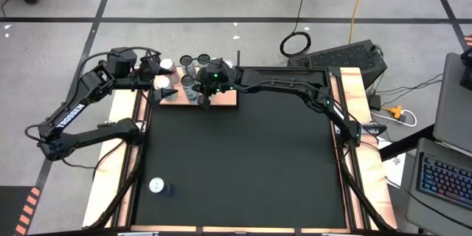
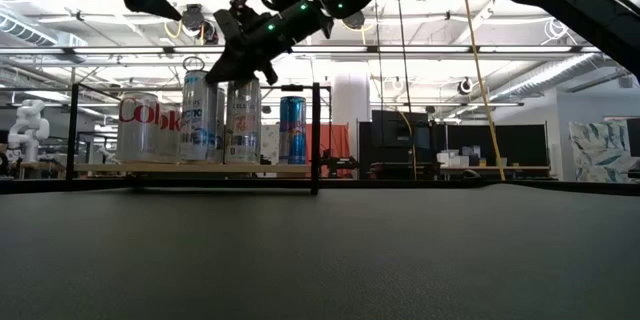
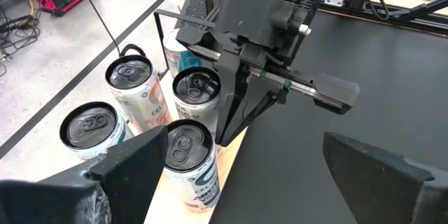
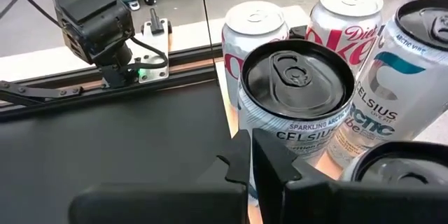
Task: Place canned beverage on shelf
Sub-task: Put the white blue soda can on the shelf aligned with the white blue soda can
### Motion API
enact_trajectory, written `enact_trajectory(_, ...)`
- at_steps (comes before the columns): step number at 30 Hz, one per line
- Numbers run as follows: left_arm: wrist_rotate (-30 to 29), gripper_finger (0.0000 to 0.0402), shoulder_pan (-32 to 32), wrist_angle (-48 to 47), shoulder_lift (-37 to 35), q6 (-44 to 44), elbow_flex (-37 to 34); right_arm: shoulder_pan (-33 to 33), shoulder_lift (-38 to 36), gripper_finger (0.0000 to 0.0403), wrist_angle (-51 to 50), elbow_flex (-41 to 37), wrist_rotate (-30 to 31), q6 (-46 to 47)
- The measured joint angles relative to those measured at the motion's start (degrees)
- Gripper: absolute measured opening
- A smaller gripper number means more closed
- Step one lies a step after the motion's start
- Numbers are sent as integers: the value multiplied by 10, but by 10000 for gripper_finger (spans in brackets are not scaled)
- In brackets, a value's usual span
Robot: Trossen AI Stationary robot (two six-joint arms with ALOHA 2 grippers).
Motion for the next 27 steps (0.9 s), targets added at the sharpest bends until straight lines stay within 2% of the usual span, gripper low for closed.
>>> enact_trajectory(12,0,382,0,0,0,2,0,10,0,0,-25,0,6,2)
enact_trajectory(17,0,382,0,0,0,2,0,13,0,0,-25,0,46,-3)
enact_trajectory(27,0,382,0,0,0,1,0,12,0,0,-7,0,47,-4)
